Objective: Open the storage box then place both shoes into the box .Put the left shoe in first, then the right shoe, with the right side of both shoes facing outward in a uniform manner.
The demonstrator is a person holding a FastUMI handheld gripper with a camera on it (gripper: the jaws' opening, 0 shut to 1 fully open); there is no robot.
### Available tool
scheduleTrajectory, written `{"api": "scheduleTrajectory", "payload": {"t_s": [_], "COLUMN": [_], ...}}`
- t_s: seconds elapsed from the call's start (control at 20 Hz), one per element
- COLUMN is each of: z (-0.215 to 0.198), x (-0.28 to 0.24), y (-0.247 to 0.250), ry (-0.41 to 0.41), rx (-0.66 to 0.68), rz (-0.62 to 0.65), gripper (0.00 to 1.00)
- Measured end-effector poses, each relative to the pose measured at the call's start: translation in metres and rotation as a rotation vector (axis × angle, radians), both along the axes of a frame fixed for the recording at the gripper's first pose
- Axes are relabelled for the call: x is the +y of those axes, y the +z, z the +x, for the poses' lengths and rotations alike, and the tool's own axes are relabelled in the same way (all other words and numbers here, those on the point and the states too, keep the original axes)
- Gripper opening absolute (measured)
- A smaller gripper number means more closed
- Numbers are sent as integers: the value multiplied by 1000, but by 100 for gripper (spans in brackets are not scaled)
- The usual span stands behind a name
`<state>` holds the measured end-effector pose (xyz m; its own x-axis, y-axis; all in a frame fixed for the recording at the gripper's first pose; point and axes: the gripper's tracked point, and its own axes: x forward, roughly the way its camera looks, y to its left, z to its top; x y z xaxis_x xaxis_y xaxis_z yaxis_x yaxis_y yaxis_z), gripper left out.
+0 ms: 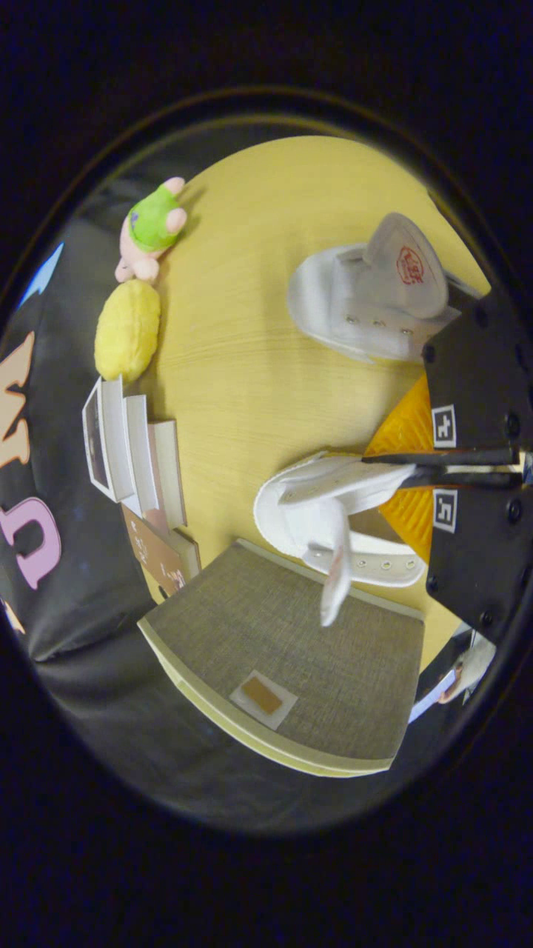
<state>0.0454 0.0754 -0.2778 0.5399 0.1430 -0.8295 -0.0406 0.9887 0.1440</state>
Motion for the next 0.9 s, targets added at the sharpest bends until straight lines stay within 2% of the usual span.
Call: {"api": "scheduleTrajectory", "payload": {"t_s": [0.2,0.45,0.9], "z": [-2,-2,11], "x": [9,30,56], "y": [3,26,132], "ry": [-35,-88,-134], "rx": [11,13,-144], "rz": [80,262,423], "gripper": [6,6,6]}}
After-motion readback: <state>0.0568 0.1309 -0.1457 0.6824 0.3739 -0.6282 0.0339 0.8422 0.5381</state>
